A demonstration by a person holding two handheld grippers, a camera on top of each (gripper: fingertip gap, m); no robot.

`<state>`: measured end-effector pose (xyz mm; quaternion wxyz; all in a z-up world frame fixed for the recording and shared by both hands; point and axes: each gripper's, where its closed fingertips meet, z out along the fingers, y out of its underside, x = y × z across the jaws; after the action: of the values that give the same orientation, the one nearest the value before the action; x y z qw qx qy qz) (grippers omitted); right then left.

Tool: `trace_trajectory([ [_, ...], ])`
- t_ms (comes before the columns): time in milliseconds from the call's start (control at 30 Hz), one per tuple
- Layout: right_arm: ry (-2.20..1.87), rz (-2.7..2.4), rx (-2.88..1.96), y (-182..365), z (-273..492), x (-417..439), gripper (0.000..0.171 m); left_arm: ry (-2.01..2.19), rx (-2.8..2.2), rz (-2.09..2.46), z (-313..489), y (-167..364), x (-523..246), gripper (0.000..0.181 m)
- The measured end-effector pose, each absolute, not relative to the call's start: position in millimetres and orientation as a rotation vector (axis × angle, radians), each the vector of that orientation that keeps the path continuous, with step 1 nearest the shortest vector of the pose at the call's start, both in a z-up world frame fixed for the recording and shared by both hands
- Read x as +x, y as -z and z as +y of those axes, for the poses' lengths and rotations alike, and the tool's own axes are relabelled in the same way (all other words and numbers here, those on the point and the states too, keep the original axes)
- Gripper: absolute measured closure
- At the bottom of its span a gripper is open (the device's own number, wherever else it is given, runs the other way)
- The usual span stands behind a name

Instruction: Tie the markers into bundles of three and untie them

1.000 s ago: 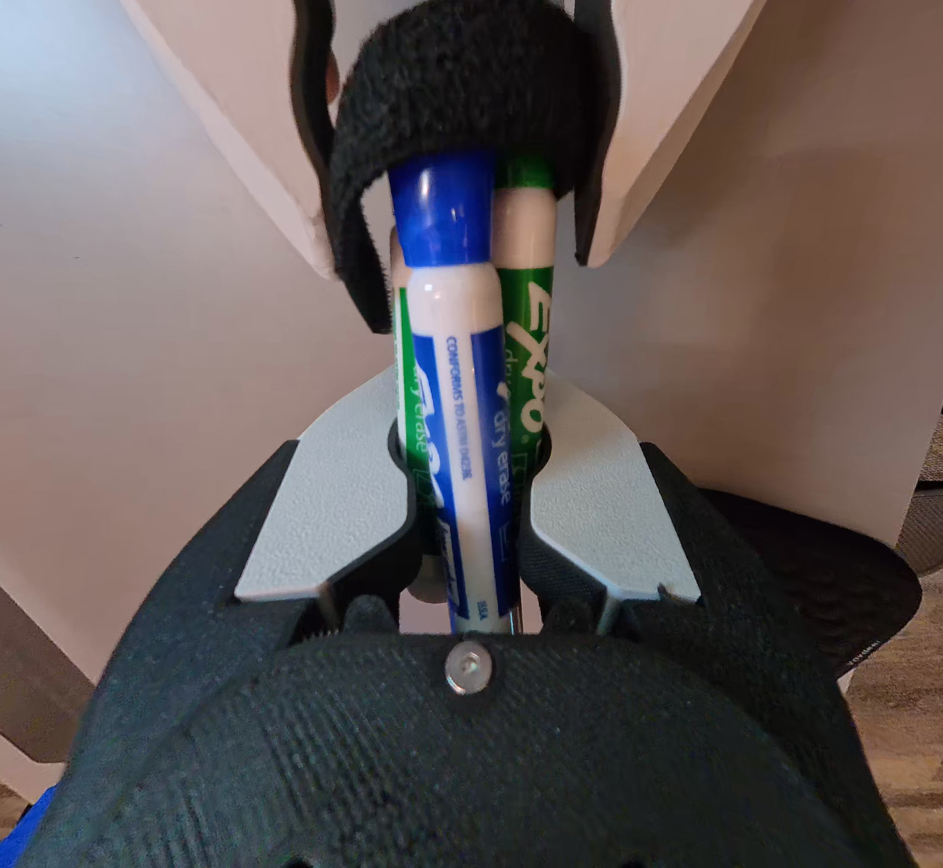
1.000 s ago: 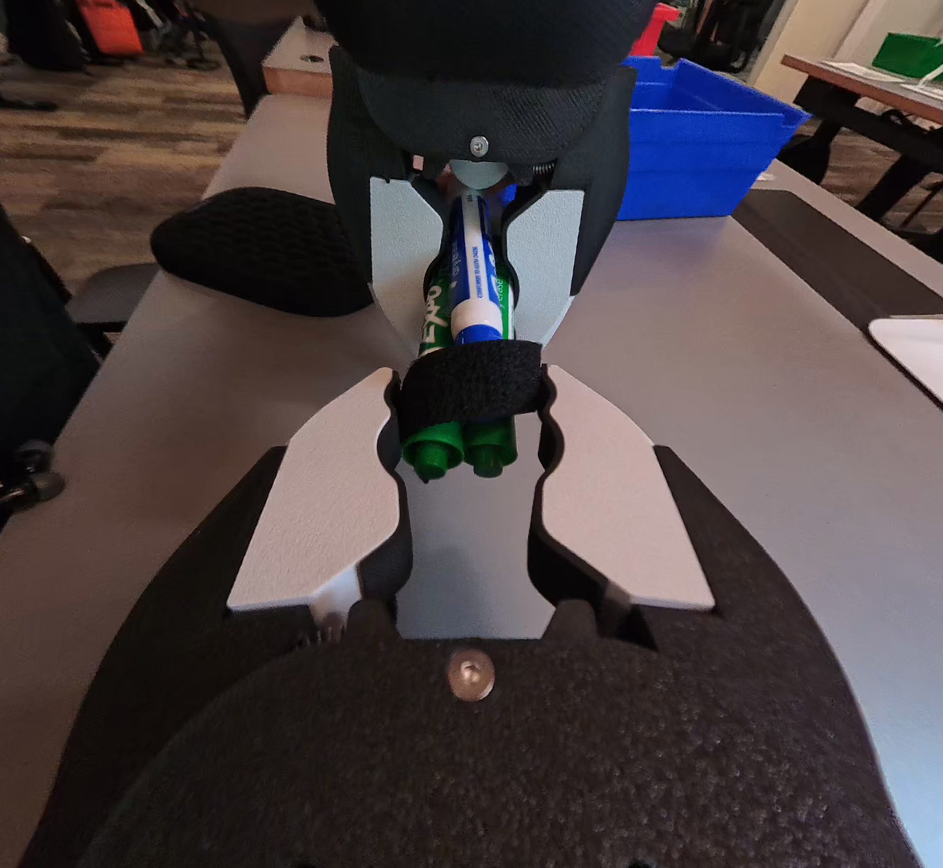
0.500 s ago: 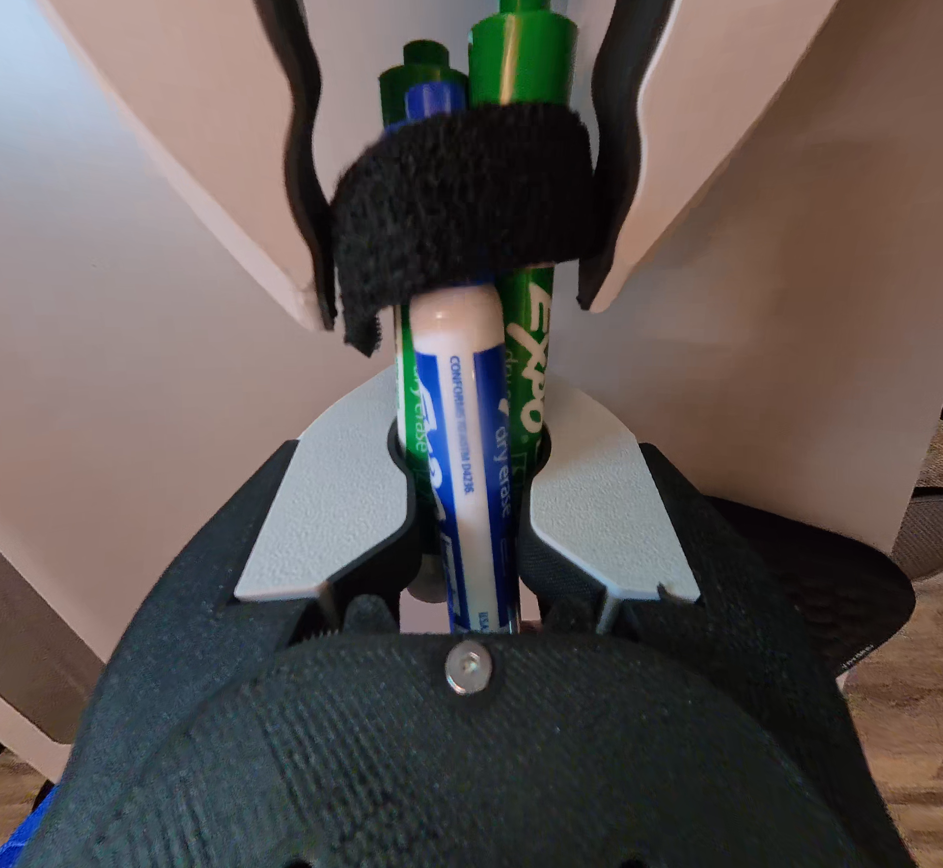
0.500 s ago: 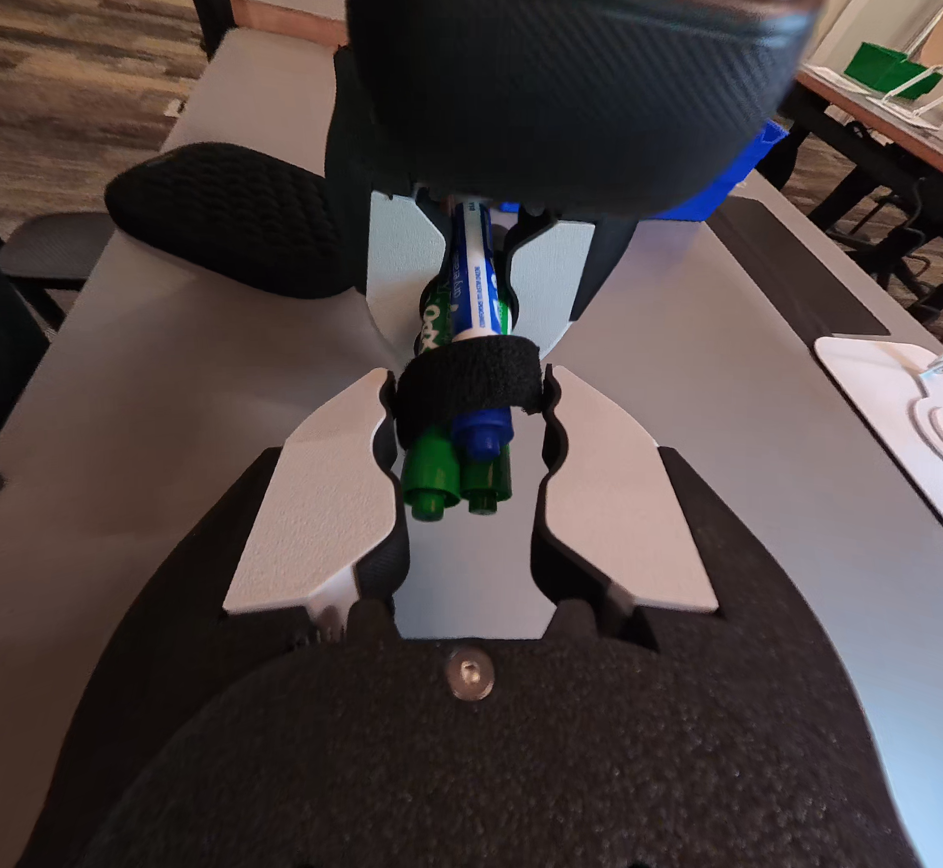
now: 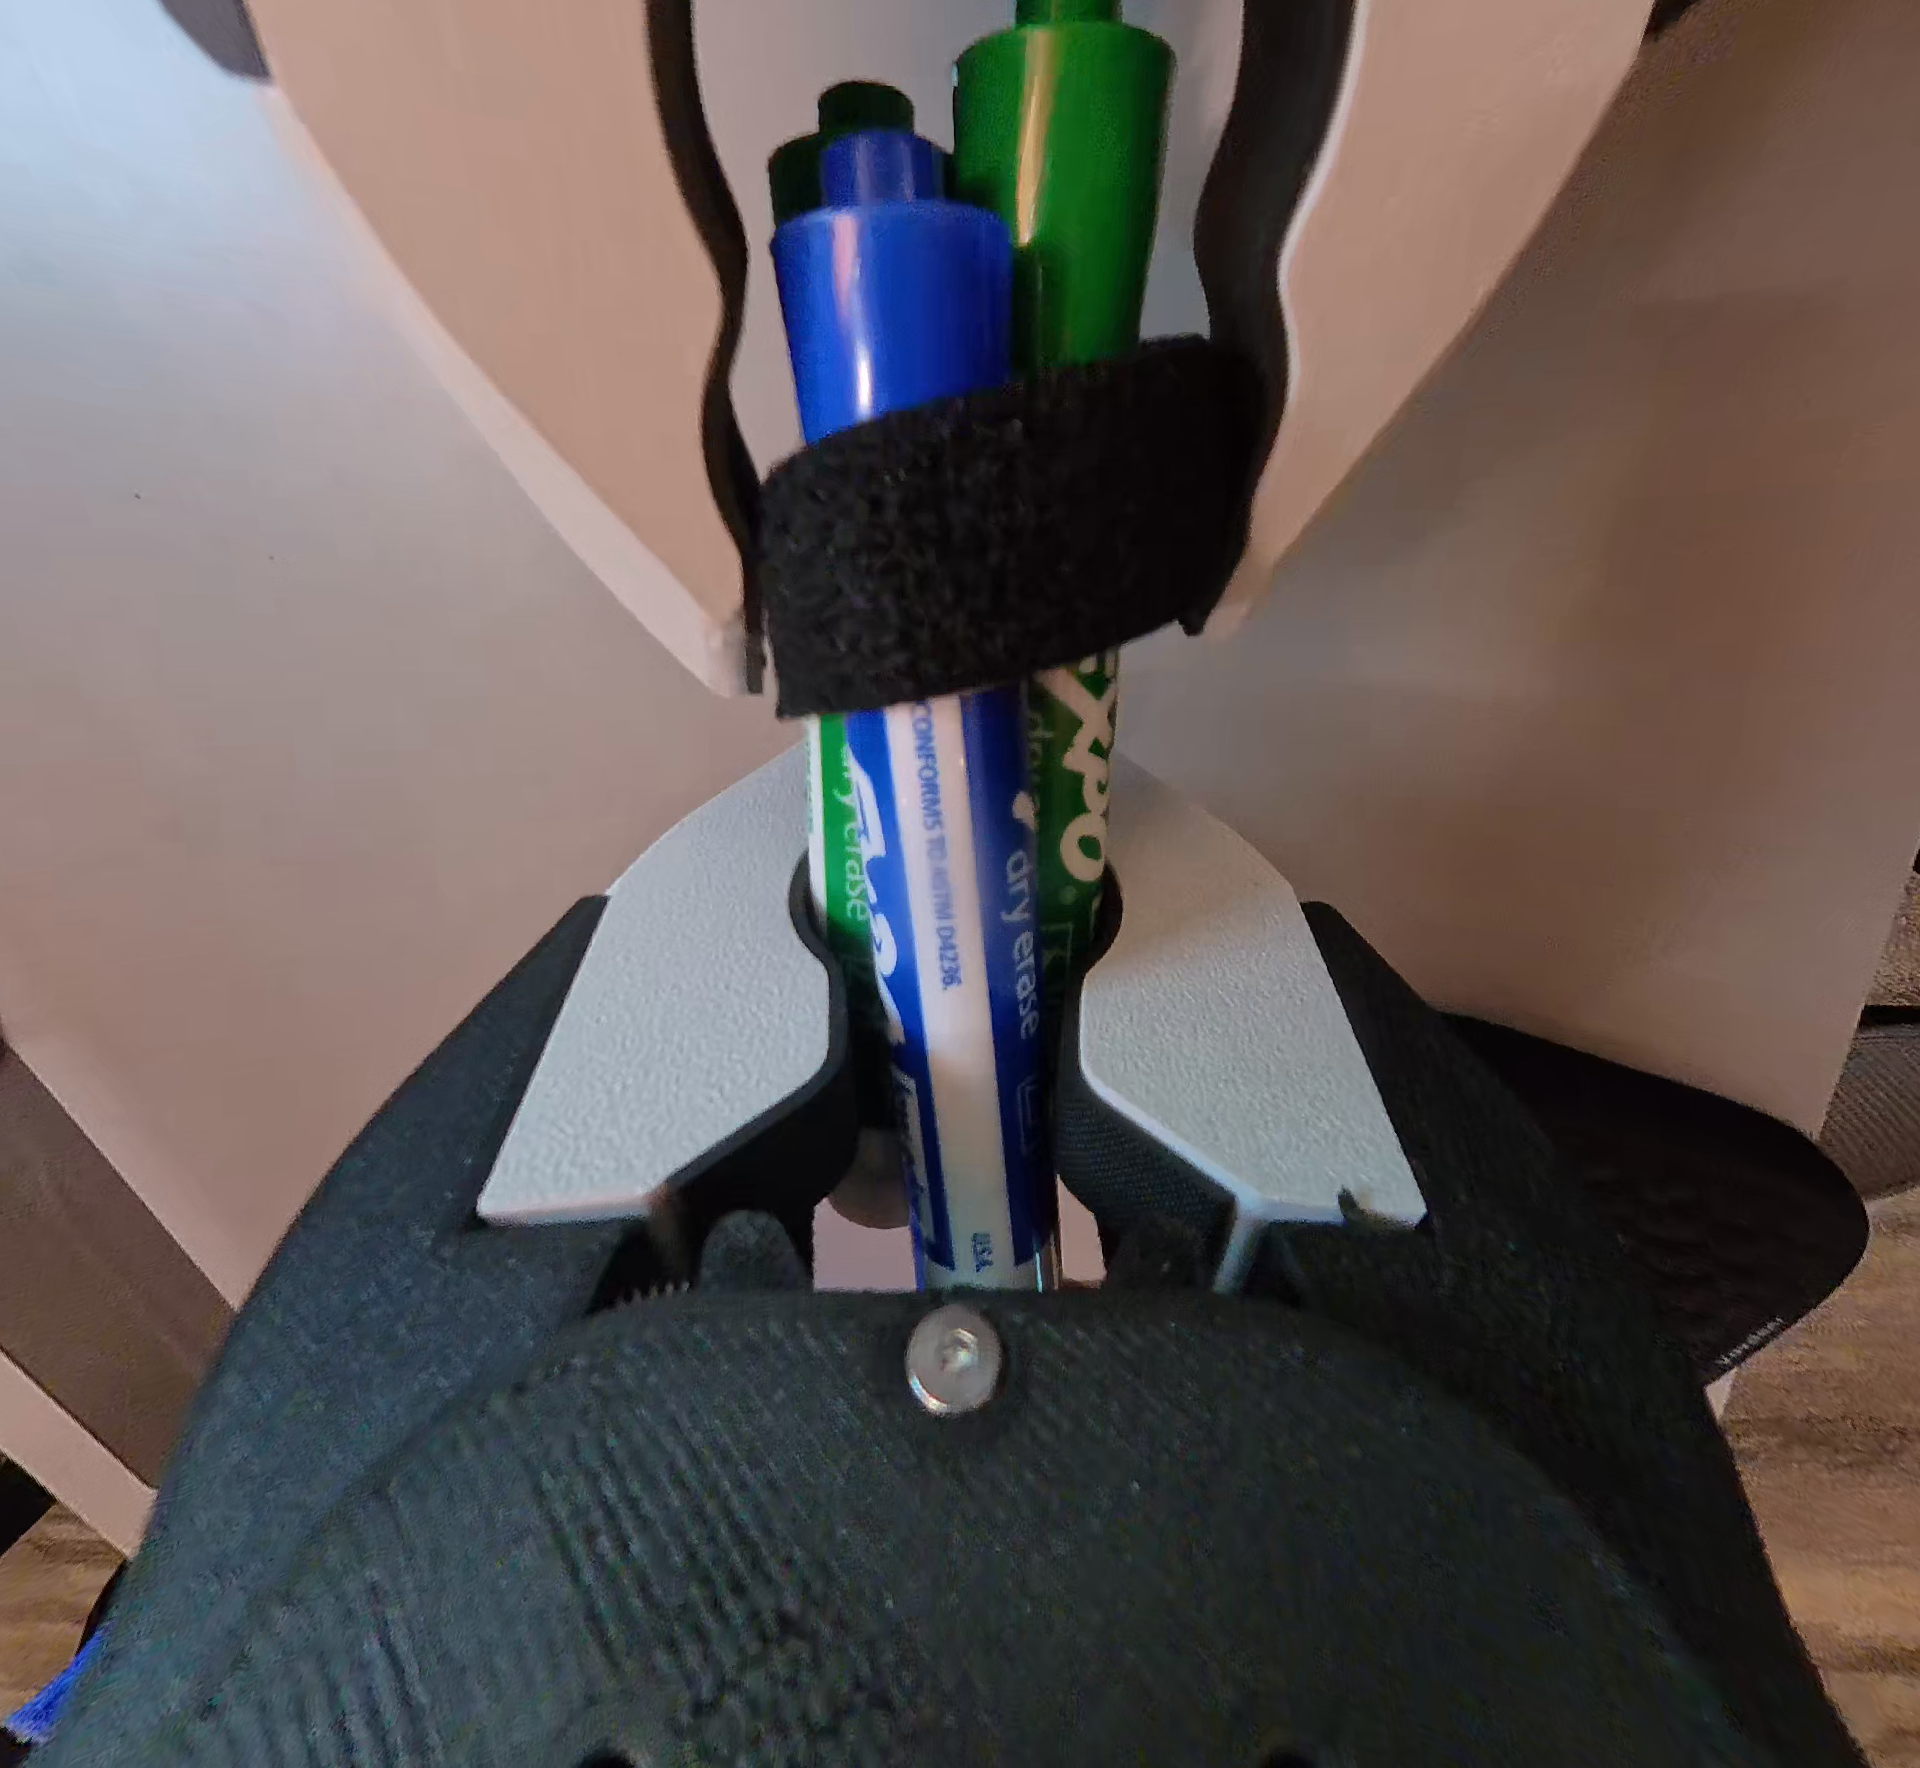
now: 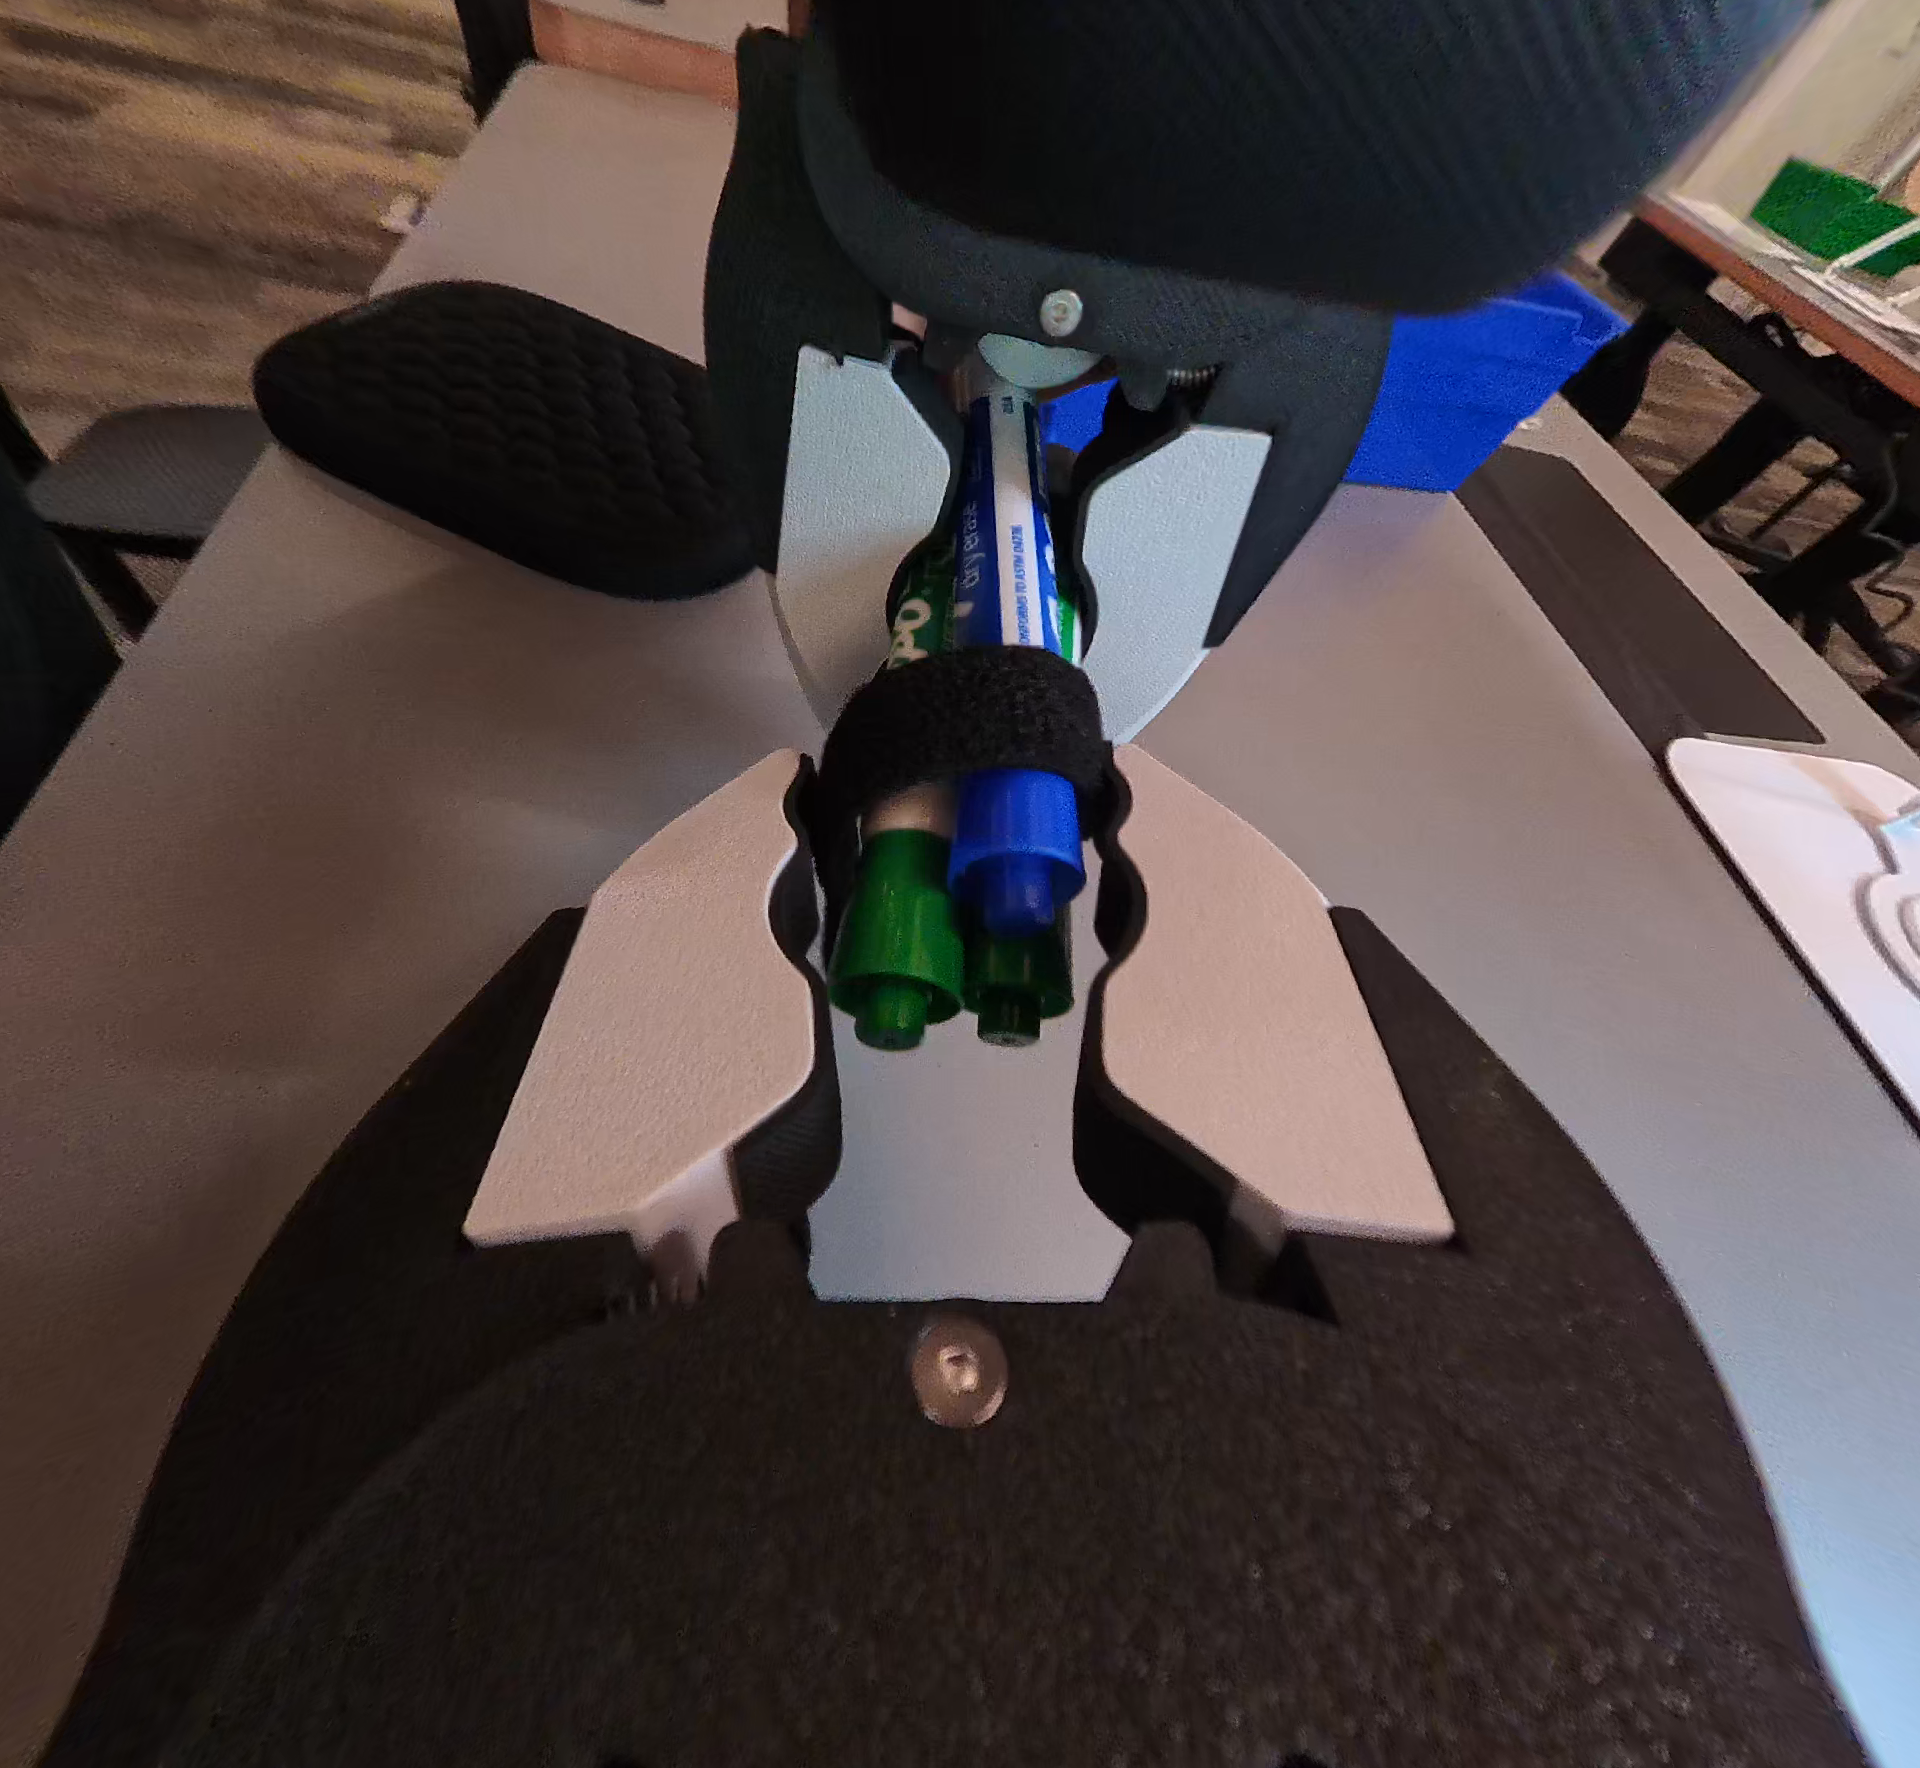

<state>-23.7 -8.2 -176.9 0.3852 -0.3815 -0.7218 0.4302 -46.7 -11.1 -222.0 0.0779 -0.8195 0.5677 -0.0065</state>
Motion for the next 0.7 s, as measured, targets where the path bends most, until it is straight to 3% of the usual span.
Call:
trace_trajectory([
  [333,-1.153,-1.858,-0.969,180,-20,-46,0.123,0.022,-2.455,1.703,-19,223,-55,0.139],
  [700,-1.285,-1.773,-1.046,172,-26,-52,0.113,-0.025,-2.484,1.729,-22,209,-67,0.138],
])
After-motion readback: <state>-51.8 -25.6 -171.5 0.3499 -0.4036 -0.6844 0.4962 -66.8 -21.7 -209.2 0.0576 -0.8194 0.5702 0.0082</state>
